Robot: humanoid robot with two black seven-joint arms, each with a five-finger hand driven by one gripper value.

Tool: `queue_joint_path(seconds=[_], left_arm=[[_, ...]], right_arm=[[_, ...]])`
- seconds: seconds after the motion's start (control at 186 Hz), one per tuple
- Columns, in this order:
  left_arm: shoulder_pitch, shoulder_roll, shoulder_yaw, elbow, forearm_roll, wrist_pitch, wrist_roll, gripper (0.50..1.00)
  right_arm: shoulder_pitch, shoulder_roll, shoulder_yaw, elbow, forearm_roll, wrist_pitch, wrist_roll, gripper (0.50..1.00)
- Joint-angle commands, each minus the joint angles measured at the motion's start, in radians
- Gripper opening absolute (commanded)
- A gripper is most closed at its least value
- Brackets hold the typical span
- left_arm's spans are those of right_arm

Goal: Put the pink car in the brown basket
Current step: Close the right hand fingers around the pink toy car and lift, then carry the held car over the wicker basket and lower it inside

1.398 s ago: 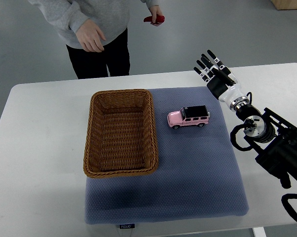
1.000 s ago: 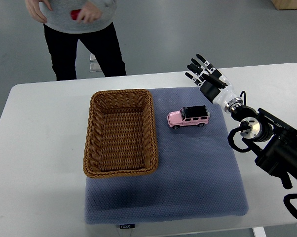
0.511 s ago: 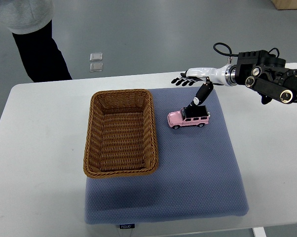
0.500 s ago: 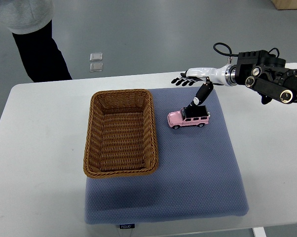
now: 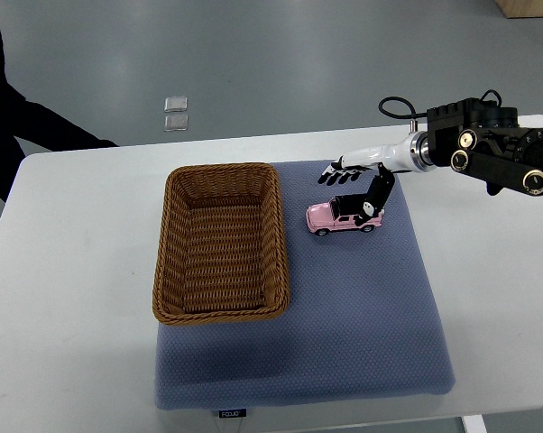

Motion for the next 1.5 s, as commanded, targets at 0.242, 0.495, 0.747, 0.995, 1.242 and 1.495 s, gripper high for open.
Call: queue_joint_path(seconds=[0.242,0.495,0.747,0.995,1.242,1.495], left_arm=[[0.000,0.000,0.000,0.003,0.000,0.000,0.000,1.000],[0.000,0.000,0.000,0.003,0.000,0.000,0.000,1.000],[0.000,0.000,0.000,0.005,0.000,0.000,0.000,1.000],[0.000,0.000,0.002,0.002,0.000,0.000,0.000,1.000],[0.000,0.000,0.003,-0.001,0.002,0.000,0.000,1.000],[0.000,0.000,0.003,-0.003,0.000,0.000,0.000,1.000]], right_arm=[[-0.087,0.037,0.002,-0.060,-0.015,-0.084,-0.005,0.852],[-0.118,0.051,0.002,-0.080,-0.021,-0.121,-0.006,0.500],[-0.096,0.012,0.002,-0.074,-0.019,-0.112,-0.006,0.500],[-0.046,-0.046,0.005,-0.046,-0.015,-0.104,-0.006,0.500],[0.046,-0.083,0.009,0.027,0.000,-0.098,-0.006,0.500],[0.134,0.049,0.000,0.038,0.092,-0.094,-0.008,0.500]])
